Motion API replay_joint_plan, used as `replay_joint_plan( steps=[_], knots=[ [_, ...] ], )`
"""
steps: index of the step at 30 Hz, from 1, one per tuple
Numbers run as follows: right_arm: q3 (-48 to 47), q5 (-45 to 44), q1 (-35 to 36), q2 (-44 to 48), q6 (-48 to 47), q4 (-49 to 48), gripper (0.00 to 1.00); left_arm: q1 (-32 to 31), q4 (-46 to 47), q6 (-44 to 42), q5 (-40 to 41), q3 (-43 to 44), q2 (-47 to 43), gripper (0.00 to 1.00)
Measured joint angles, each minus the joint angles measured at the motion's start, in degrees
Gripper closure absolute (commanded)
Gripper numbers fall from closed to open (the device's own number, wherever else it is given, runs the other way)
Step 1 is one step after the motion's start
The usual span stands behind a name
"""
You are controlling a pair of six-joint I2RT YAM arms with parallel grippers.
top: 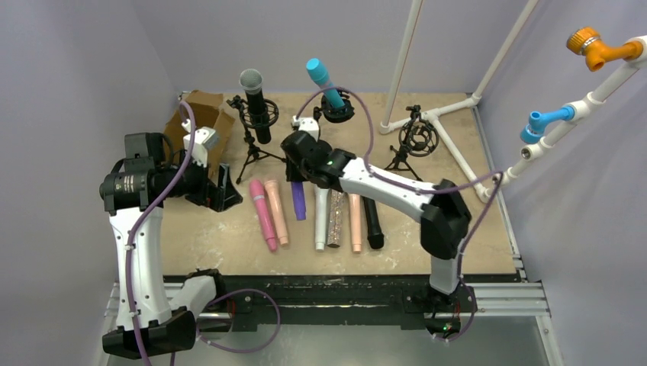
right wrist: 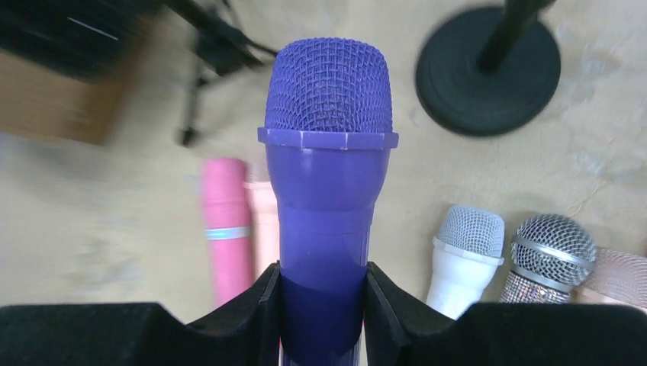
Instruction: Attach the microphones to the stand
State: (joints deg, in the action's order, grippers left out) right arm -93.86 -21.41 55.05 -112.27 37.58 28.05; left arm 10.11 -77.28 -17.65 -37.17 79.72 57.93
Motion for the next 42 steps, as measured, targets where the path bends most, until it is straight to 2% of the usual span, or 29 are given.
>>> replay_joint_plan(
  steps=[6,10,15,19,24,25,27,29,33,35,37,42],
  knots=[
    [1.4,-1.2,2.9,17.2,0.9,-5.9,1.0,-1.0,-1.6,0.0,-7.4,0.0,-0.3,0.0],
    [7.2,-6.8,9.3,26.4,1.2,-12.2,1.0,-3.6,-1.8,0.6,-14.1,0.4,-1.0,0.0],
    [11.6,-15.5,16.9,28.2,-0.2,-20.3,1.0,-10.6,0.1,3.8,-20.0,2.2,-1.9,0.0],
    [13.5,-20.7,21.3,27.6,-3.5,-26.4,1.0,-17.0,2.5,6.2,-21.4,2.2,-2.5,0.0],
    [12.7,-24.5,22.9,26.8,-7.5,-34.0,1.0,-19.3,4.4,6.3,-21.4,1.9,-1.9,0.0],
    [12.2,-24.6,22.9,26.6,-7.8,-34.9,1.0,-19.3,5.3,6.4,-21.2,1.4,-1.9,0.04],
    [11.5,-24.7,22.9,26.1,-8.1,-36.9,0.96,-19.3,7.3,6.6,-20.4,-0.4,-2.1,0.27],
    [11.5,-24.3,22.9,26.1,-8.0,-38.0,0.84,-19.3,9.1,7.1,-19.1,-2.2,-2.7,0.55],
    [11.5,-22.1,21.9,26.1,-7.0,-38.1,0.64,-19.4,10.4,7.6,-16.3,-3.7,-4.2,1.0],
    [11.5,-19.5,20.8,26.2,-6.1,-37.8,0.58,-19.2,11.1,7.6,-14.7,-3.7,-4.6,1.0],
    [11.0,-16.1,19.4,26.2,-4.9,-36.2,0.55,-19.2,11.3,7.6,-12.9,-3.7,-4.9,1.0],
    [6.1,-4.3,14.7,26.2,-1.5,-28.5,0.57,-19.3,11.9,5.6,-11.9,-3.3,-4.9,1.0]
  ],
)
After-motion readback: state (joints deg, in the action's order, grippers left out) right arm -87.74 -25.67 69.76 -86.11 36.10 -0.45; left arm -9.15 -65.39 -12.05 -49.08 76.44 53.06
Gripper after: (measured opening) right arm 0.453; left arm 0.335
